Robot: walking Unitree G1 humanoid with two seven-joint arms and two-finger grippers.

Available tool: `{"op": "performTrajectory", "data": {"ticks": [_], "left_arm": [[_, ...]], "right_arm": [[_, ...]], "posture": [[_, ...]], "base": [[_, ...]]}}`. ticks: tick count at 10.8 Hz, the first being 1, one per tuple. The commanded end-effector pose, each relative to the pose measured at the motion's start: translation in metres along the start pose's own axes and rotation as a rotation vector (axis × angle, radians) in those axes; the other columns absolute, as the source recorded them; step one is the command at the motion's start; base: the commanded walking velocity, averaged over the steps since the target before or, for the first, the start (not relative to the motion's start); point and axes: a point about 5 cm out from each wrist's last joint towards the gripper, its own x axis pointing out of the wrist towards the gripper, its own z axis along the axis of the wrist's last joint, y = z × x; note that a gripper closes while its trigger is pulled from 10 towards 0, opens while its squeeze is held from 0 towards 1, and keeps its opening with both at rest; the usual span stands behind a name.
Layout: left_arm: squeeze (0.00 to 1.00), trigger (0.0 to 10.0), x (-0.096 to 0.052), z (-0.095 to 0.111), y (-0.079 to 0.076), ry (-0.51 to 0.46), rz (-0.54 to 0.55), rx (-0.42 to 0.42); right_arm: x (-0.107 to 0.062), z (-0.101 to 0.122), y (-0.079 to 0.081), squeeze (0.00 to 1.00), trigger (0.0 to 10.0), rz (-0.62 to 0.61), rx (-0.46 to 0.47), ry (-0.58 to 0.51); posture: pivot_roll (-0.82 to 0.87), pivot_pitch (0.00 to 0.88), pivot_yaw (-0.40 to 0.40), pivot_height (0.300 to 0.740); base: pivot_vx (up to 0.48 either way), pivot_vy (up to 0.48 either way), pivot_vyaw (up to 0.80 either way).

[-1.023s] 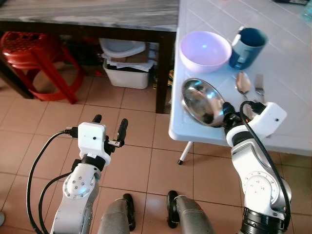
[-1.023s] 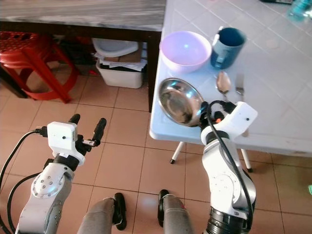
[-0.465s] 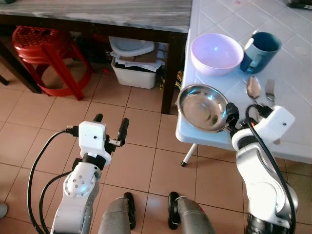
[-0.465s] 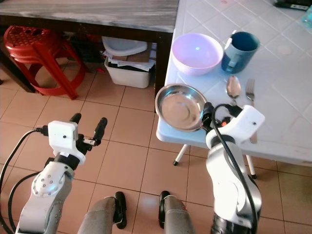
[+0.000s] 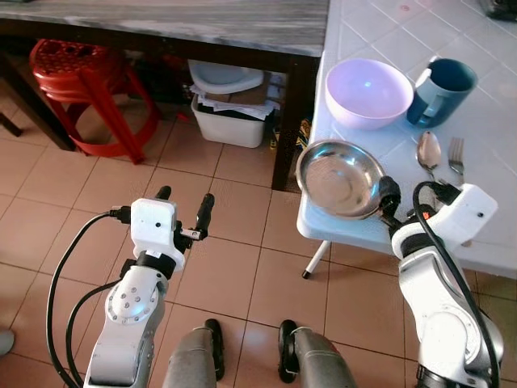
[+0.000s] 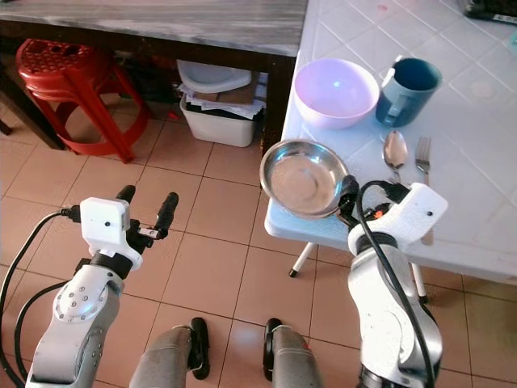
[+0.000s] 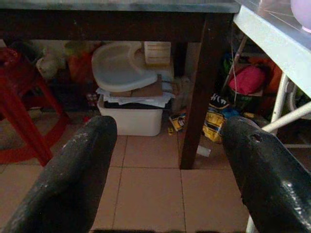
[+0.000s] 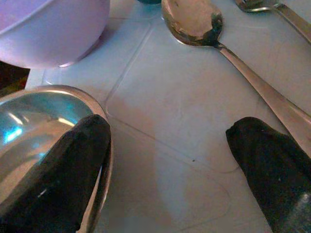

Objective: Setting the table

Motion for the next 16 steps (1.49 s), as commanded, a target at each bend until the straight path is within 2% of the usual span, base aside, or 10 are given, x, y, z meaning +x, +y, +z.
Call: {"op": "performTrajectory", "data": {"ticks": [1, 7, 8, 11, 16], "left_arm": [[0.0, 10.0, -0.002, -0.004, 0.002, 0.015, 0.003, -0.002], [0.0, 10.0, 0.0, -0.004, 0.002, 0.011, 0.002, -0.005], [0.0, 10.0, 0.001, -0.004, 0.002, 0.009, 0.002, -0.006], [0.0, 10.0, 0.002, -0.004, 0.001, 0.005, 0.002, -0.008], [0.0, 10.0, 0.005, -0.003, 0.001, -0.001, 0.004, -0.007]], "right_arm": [[-0.004, -0.019, -0.028, 0.5, 10.0, -0.154, -0.021, 0.106], [-0.013, -0.017, -0.032, 0.32, 10.0, -0.163, -0.039, 0.111], [-0.013, -0.015, -0.032, 0.22, 10.0, -0.157, -0.059, 0.102], [-0.009, -0.009, -0.028, 0.1, 10.0, -0.138, -0.085, 0.073], [-0.002, -0.002, -0.022, 0.0, 10.0, -0.114, -0.106, 0.04]], "posture": [[-0.03, 0.244, 0.016, 0.74], [-0.04, 0.241, 0.016, 0.74], [-0.04, 0.241, 0.016, 0.74], [-0.05, 0.235, 0.013, 0.74], [-0.05, 0.228, 0.014, 0.74]], "base": [[0.0, 0.0, 0.0], [0.0, 0.0, 0.0], [0.0, 0.0, 0.0], [0.0, 0.0, 0.0], [0.0, 0.0, 0.0]]}}
